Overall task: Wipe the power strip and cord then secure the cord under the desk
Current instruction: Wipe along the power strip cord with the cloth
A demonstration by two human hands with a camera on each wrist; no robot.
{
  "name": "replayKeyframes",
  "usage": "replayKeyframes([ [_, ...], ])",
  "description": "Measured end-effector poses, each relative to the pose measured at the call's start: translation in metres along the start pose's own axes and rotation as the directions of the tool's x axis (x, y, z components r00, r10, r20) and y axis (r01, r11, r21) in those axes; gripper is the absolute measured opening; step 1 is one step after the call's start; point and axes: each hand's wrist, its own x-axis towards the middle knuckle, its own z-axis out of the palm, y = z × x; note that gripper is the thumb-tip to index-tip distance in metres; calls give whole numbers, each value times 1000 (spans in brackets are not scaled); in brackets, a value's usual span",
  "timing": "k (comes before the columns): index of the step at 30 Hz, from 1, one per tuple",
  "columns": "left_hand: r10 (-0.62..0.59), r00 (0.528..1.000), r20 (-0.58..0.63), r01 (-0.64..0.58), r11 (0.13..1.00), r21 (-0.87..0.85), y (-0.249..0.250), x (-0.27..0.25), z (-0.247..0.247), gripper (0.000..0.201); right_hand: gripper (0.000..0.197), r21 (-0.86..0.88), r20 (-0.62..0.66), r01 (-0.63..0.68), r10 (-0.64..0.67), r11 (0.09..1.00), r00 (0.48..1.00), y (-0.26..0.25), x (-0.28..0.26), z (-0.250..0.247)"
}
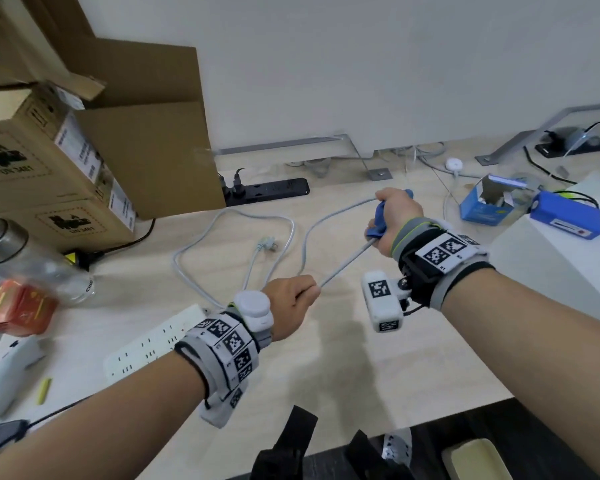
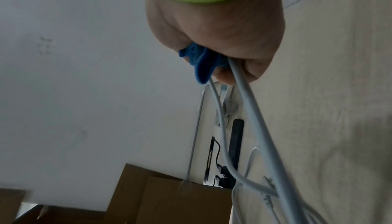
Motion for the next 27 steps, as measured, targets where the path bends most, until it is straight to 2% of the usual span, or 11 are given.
replayKeyframes([
  [5, -1, 1000, -24, 0, 1000, -17, -9, -12, -1, 30, 43, 10, 56, -21, 20, 1000, 998, -15, -1, 5],
  [7, 5, 1000, -24, -5, 1000, -15, -14, -16, -3, 31, 44, 52, 66, -21, 18, 998, 998, -25, -1, 5],
  [11, -72, 996, 44, 70, 996, 49, -26, -29, -3, 29, 46, 51, 45, 31, -33, 998, 998, -40, 1, -2],
  [13, -171, 984, 57, 166, 983, 79, -46, -45, 0, 29, 45, 63, 31, 71, -73, 996, 997, -49, -1, -6],
  [16, -371, 923, 104, 362, 927, 97, -74, -63, 3, 32, 40, 119, 18, 82, -85, 989, 996, -55, 1, -12],
  [19, -506, 852, 139, 485, 860, 156, -68, -53, -1, 13, 35, 120, 81, 80, -90, 989, 993, -44, -1, -7],
  [21, -491, 864, 109, 474, 867, 150, -47, -37, -5, 41, 17, 112, 113, 76, -89, 991, 990, -34, -12, 2],
  [22, -454, 888, 65, 445, 888, 117, -32, -27, -10, 50, 16, 115, 123, 82, -96, 990, 988, -30, -16, 7],
  [23, -399, 917, 15, 397, 915, 68, -16, -17, -13, 54, 25, 135, 120, 80, -96, 988, 988, -25, -19, 10],
  [25, -296, 952, -70, 293, 955, -52, 18, 4, -19, 53, 18, 178, 130, 79, -104, 981, 986, -12, -26, 19],
  [27, -264, 959, -99, 247, 956, -157, 46, 26, -20, 43, 23, 200, 149, 64, -95, 978, 984, 1, -29, 26],
])
